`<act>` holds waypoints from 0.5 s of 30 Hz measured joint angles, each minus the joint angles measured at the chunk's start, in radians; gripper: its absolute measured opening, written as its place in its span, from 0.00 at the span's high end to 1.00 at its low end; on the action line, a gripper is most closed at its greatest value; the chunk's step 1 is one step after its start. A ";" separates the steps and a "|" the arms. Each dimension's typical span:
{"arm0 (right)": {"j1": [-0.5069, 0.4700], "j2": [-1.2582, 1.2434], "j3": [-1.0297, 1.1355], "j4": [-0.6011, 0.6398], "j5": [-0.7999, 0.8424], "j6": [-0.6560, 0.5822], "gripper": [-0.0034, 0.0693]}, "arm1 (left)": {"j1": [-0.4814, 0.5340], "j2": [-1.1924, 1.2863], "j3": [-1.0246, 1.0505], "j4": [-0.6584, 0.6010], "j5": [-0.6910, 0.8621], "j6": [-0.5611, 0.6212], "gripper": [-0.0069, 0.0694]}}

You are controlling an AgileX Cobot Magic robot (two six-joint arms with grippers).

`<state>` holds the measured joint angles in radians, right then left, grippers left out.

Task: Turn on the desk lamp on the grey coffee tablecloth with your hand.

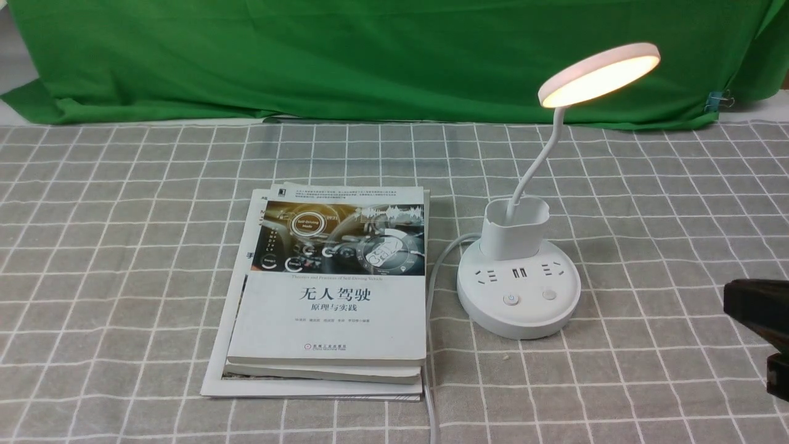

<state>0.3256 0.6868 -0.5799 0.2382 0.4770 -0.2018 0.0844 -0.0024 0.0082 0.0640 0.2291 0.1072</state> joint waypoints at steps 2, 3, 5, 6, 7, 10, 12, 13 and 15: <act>-0.040 -0.058 0.065 -0.001 -0.088 -0.023 0.92 | 0.000 0.000 0.000 0.000 0.000 0.000 0.88; -0.061 -0.091 0.107 -0.001 -0.120 -0.030 0.92 | 0.000 0.000 0.000 0.000 0.000 0.000 0.88; -0.093 -0.167 0.173 -0.001 -0.188 -0.041 0.92 | 0.000 0.000 0.000 0.000 0.000 0.000 0.88; -0.116 -0.243 0.242 -0.001 -0.240 -0.048 0.92 | 0.000 0.000 0.000 0.000 0.000 0.000 0.88; -0.134 -0.298 0.292 -0.001 -0.284 -0.050 0.92 | 0.000 0.000 0.000 0.000 0.000 0.000 0.88; -0.177 -0.440 0.425 -0.001 -0.372 -0.053 0.92 | 0.000 0.000 0.000 0.000 0.000 0.000 0.88; -0.198 -0.514 0.498 -0.002 -0.399 -0.053 0.91 | 0.000 0.000 0.000 0.000 0.000 -0.001 0.88; -0.208 -0.548 0.539 -0.003 -0.409 -0.054 0.91 | 0.000 0.000 0.000 0.000 0.000 -0.001 0.88; -0.216 -0.589 0.571 -0.004 -0.409 -0.054 0.91 | 0.000 0.000 0.000 0.000 0.000 0.000 0.88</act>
<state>0.1094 0.0978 -0.0094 0.2343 0.0681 -0.2560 0.0844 -0.0024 0.0082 0.0640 0.2291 0.1071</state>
